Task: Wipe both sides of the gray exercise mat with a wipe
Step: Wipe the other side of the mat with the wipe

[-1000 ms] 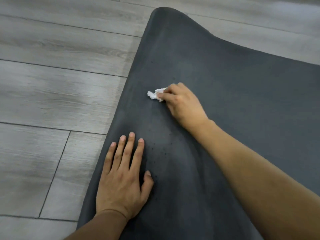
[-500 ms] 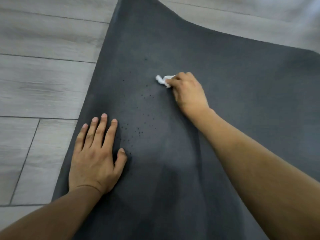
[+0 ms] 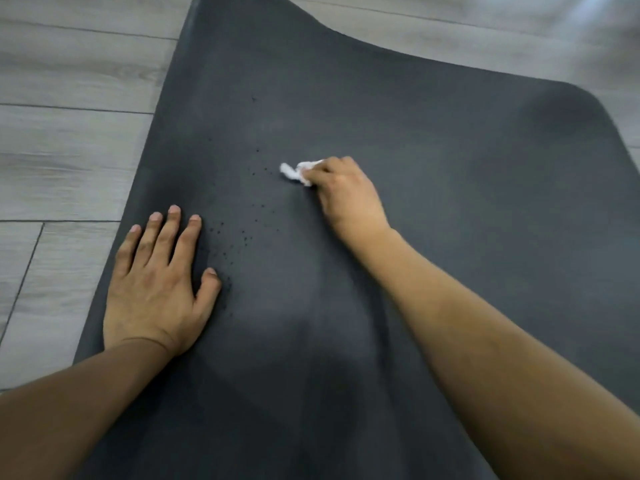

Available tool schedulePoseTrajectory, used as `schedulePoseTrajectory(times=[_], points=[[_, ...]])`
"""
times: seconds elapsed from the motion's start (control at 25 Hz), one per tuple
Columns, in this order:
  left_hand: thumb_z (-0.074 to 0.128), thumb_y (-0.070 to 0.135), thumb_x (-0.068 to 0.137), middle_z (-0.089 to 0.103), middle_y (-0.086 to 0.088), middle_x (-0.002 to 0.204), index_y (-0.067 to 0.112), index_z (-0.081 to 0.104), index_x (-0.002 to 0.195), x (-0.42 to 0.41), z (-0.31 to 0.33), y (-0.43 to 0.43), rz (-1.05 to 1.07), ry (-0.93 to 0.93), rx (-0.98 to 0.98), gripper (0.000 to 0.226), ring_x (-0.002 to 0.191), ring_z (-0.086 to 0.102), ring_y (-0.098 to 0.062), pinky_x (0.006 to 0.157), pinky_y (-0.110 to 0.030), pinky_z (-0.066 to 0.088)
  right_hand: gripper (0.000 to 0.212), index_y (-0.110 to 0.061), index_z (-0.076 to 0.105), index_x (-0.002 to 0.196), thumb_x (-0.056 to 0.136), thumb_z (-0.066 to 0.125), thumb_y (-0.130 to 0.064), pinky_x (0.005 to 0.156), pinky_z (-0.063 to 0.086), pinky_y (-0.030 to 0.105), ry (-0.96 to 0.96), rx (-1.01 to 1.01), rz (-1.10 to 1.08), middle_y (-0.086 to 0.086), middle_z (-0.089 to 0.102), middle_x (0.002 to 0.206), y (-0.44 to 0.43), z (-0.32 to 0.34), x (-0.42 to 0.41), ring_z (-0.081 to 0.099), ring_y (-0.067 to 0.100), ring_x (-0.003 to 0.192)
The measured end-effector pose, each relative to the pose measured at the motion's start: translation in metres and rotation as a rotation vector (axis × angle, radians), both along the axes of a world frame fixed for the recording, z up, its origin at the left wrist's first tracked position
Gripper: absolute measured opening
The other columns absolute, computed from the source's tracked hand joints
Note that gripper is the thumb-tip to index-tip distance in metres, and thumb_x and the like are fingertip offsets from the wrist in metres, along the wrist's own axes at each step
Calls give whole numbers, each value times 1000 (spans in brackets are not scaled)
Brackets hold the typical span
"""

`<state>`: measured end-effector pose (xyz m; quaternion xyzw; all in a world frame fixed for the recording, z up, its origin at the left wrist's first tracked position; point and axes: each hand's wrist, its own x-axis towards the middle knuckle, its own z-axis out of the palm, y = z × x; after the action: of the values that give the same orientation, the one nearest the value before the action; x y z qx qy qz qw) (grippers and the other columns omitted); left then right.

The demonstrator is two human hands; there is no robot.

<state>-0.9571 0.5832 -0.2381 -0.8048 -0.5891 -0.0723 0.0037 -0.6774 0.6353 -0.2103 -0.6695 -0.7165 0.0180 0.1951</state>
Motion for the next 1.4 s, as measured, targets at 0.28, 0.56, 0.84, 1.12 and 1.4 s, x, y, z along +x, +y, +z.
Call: schedulePoseTrajectory(times=[0.28,0.56,0.84,1.12,1.4], points=[[29,47,91,30,-15,164,11,35,156,2,1,0,11,-5,-1,75,153,24,-31,127,-45,10,42,-30,68,118,89,47,-9,83,46,28,63,34,-274,-15,65,110,-24,-10,10,60,14,97],[27,48,92,27,-16,165,11,31,158,3,2,-2,-2,16,-12,75,154,21,-32,127,-46,8,33,-29,73,106,90,46,-38,90,45,21,-4,-84,-236,-13,68,118,-58,24,82,59,8,108],[25,43,97,26,-22,164,6,32,157,4,14,-5,-37,86,-79,71,152,21,-40,126,-53,10,32,-15,74,101,81,55,-1,80,43,29,143,55,-193,7,71,101,-63,-2,-51,58,31,84],[42,25,98,40,-19,156,6,51,146,-35,52,-97,-122,12,-56,53,147,33,-39,123,-50,26,25,-17,71,99,88,50,-10,79,50,40,-28,-5,-36,4,69,106,-67,7,-3,57,30,90],[39,23,96,35,-15,161,8,45,151,-53,13,-118,-118,-93,-102,58,153,25,-31,125,-48,21,20,-13,71,100,87,59,-3,79,46,32,210,20,261,5,65,97,-117,2,-149,53,26,82]])
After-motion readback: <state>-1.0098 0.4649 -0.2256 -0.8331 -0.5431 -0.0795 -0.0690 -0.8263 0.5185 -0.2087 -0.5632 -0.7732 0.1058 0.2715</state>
